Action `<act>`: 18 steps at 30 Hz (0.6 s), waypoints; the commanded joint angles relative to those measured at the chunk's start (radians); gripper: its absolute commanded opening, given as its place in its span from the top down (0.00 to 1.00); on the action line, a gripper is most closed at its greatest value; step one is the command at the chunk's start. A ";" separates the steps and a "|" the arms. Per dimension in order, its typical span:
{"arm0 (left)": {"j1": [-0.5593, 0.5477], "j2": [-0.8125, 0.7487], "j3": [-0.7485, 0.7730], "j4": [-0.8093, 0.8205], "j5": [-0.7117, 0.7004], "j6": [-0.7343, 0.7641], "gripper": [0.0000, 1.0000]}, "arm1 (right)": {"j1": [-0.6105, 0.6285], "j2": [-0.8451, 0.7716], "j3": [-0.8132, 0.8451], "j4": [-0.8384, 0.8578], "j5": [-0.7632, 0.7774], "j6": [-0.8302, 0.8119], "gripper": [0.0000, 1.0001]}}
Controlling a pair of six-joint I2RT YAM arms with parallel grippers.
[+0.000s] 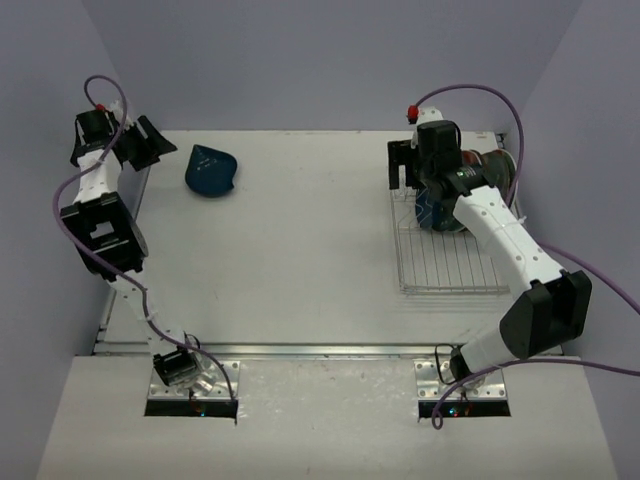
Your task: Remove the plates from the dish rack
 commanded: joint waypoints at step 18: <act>-0.282 -0.943 -0.785 0.285 -0.512 0.285 0.29 | -0.006 0.322 0.027 0.232 0.623 -0.320 0.35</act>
